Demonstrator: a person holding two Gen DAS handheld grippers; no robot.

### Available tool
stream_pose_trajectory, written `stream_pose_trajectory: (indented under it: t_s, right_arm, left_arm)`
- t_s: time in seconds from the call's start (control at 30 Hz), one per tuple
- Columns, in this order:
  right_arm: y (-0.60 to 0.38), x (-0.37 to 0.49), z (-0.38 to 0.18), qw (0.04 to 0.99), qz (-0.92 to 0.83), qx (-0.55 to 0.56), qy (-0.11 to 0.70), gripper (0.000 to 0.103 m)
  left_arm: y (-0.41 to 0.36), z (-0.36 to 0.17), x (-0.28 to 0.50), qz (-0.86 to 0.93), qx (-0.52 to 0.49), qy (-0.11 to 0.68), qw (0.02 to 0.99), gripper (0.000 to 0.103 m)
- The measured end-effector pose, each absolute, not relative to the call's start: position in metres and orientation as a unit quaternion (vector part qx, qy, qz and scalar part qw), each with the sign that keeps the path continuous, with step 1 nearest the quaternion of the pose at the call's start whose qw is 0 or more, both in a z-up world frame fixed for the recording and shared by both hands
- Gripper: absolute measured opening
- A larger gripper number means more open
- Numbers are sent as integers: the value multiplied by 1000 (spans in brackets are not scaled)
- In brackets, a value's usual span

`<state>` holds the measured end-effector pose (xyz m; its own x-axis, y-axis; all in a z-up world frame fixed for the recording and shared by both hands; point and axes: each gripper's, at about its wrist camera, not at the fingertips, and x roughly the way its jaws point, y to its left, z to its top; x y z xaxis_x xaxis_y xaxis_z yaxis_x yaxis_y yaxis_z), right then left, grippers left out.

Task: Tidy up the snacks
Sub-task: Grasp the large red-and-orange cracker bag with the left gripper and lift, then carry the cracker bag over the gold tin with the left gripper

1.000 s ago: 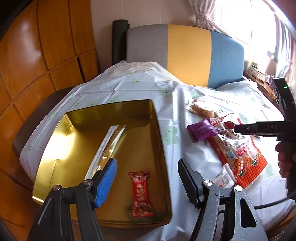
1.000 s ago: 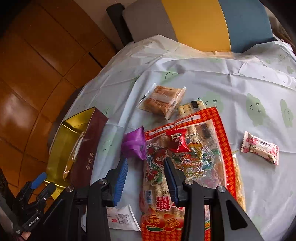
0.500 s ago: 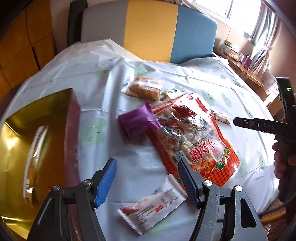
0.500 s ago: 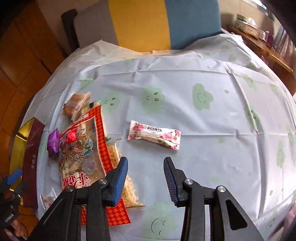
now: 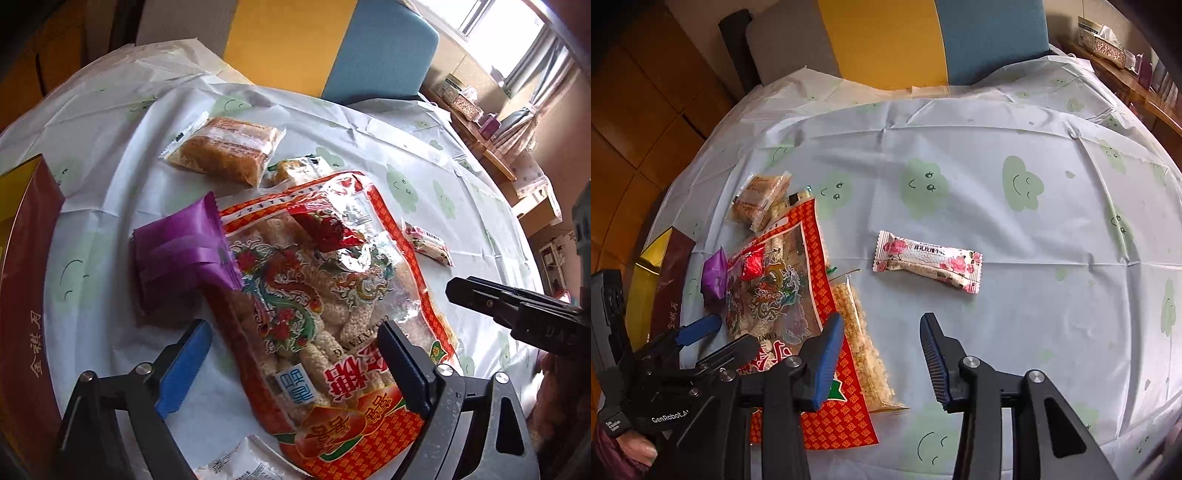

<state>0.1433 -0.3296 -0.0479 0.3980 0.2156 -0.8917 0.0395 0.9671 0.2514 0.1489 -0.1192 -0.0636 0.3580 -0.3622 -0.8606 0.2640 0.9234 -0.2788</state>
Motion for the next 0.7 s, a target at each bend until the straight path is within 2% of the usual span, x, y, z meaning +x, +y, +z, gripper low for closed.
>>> stream_pose_trajectory:
  t_s: [0.03,0.1,0.13,0.17,0.2,0.33,0.6,0.7]
  right_arm:
    - [-329,144,-51,824,52,116,552,43]
    - [-329,144,-55,818,55,119,560,43]
    - [-328,145,-55,817,61,120,561,43]
    - [-328,145,-56,816,64,119,562,43]
    - [-326,145,-58,814,66,116,565,43]
    - [-321,146,-64,809,66,104,575,43]
    - [-324,145,-57,820,58,96,561,43]
    - [-331,144,-52,829,44,106,548,42]
  left_arm:
    - [-122,-63,147,-192,-38,531,825,77]
    - [-124,-61,146,-201,-35,520,830,60]
    - [-124,-60,145,-205,-34,516,831,56]
    - [-125,-59,145,-208,-35,514,832,47]
    - [-125,-57,144,-204,-30,509,835,30]
    - [-127,-47,142,-217,-26,499,838,23]
    - [-132,-1,130,-207,17,432,878,22]
    - [-153,1,118,-153,150,380,900,22]
